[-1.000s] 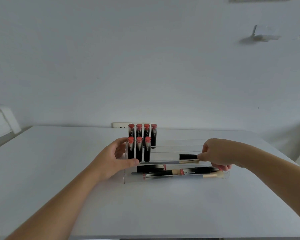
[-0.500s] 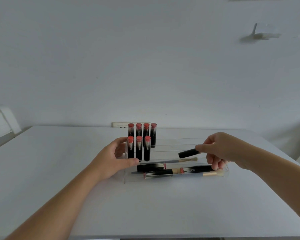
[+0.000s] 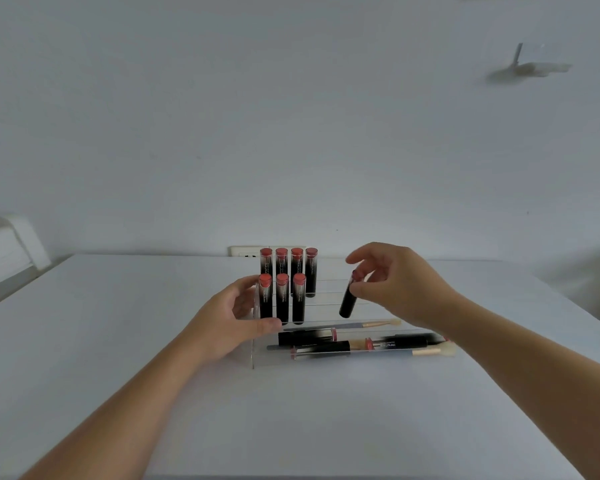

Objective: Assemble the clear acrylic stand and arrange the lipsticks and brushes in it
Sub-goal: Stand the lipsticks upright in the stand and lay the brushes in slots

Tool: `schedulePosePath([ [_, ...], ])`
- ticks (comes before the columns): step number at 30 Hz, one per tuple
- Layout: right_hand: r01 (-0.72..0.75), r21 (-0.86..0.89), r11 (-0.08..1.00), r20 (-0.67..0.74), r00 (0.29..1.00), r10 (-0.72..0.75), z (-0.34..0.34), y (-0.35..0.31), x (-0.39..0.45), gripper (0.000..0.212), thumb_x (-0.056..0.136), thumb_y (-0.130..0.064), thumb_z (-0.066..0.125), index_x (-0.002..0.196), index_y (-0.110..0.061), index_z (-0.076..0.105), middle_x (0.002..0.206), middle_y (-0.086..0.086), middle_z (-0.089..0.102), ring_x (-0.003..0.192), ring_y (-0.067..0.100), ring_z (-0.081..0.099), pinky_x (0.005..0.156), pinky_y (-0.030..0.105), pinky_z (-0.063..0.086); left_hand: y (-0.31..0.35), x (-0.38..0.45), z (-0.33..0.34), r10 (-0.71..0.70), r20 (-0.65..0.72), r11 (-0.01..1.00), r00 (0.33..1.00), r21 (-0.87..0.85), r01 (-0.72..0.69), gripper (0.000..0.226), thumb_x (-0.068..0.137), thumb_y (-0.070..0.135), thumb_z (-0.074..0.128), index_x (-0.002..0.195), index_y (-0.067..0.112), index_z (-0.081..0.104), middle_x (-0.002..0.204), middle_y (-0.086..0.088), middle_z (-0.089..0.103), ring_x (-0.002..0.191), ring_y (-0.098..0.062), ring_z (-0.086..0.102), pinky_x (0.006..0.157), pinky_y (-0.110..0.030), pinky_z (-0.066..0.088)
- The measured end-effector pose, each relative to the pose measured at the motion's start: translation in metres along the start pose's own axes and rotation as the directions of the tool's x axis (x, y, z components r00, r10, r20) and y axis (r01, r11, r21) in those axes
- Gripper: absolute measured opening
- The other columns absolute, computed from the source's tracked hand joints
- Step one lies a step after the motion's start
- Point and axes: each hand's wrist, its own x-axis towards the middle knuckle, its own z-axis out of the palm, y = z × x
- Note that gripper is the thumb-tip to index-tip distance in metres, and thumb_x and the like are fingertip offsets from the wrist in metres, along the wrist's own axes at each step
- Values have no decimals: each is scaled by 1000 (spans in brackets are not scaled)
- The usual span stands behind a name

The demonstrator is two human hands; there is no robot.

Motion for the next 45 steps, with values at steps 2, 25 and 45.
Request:
schedulePosePath([
  [2,14,2,1000,2,1000,-14,9,0,2,28,83,-16,74,102,-34,67,86,-14,73,73,7,66,60,12,46,0,0,-1,0,7,1000,1000,-6,0,108,48,64,93,144,39,49,141,18,60,132,-3,53,117,-41,38],
  [25,130,9,991,-158,979,-127,57,13,-2,28,79,-22,76,95,-38,60,83,-14,66,70,4,62,61,21,52,0,0,0,-5,-10,999,1000,43,5,103,50,66,90,141,40,51,138,14,63,129,-7,57,115,-43,40],
  [45,-57,-77,995,-132,990,47,68,11,-5,22,79,-42,76,91,-38,58,65,-14,67,67,1,61,56,26,48,0,0,0,-13,-3,999,1000,40,13,102,50,65,91,141,43,50,137,19,62,129,-4,56,116,-42,40],
])
